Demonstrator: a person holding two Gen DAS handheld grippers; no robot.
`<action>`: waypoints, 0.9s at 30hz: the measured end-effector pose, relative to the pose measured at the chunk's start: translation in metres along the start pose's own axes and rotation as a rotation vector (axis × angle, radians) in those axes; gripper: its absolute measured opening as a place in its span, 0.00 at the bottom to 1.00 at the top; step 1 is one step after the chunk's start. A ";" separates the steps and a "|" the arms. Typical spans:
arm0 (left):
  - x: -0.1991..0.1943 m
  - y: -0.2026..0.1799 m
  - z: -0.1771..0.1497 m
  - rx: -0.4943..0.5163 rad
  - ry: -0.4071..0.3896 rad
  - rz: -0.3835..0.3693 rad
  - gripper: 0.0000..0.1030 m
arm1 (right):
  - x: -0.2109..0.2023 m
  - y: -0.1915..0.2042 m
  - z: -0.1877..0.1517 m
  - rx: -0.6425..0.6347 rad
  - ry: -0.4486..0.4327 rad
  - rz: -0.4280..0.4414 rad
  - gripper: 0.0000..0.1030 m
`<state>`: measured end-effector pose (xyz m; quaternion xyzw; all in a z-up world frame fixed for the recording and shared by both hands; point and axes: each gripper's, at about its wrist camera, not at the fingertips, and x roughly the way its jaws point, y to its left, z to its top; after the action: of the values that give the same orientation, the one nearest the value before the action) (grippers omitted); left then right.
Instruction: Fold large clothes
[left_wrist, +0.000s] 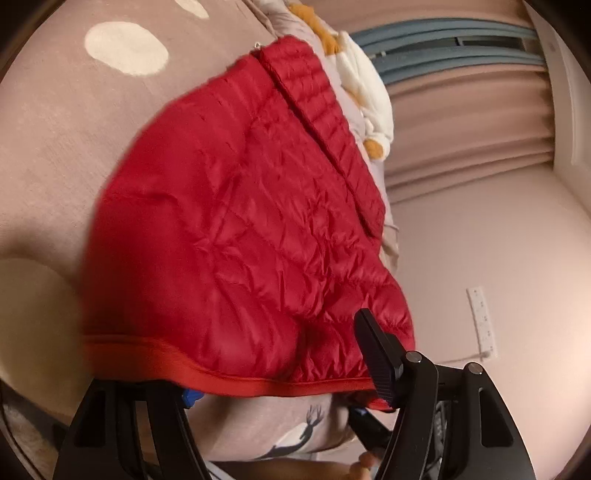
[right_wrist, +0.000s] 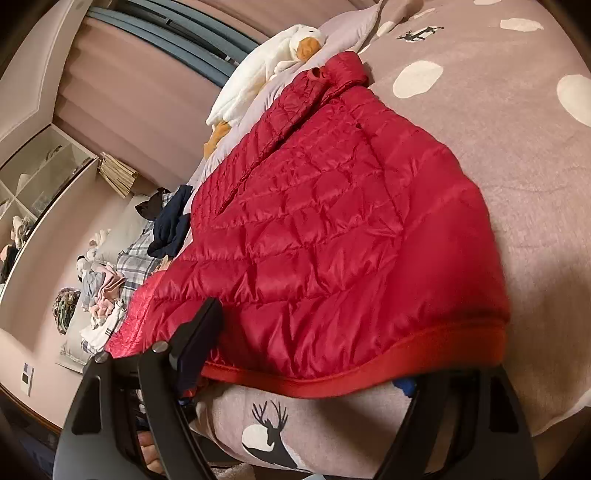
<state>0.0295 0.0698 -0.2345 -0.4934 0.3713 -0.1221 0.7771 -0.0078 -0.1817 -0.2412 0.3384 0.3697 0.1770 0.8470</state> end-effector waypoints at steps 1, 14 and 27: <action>0.001 -0.003 0.001 0.019 -0.021 0.016 0.67 | 0.000 0.000 0.000 0.011 0.000 0.008 0.79; 0.018 -0.018 0.016 0.134 -0.222 0.299 0.57 | 0.009 -0.009 0.015 0.145 0.002 0.123 0.77; 0.020 -0.019 0.015 0.205 -0.258 0.422 0.42 | 0.012 -0.011 0.009 0.034 -0.018 -0.062 0.26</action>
<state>0.0570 0.0594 -0.2239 -0.3353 0.3492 0.0695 0.8722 0.0078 -0.1866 -0.2501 0.3425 0.3756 0.1414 0.8495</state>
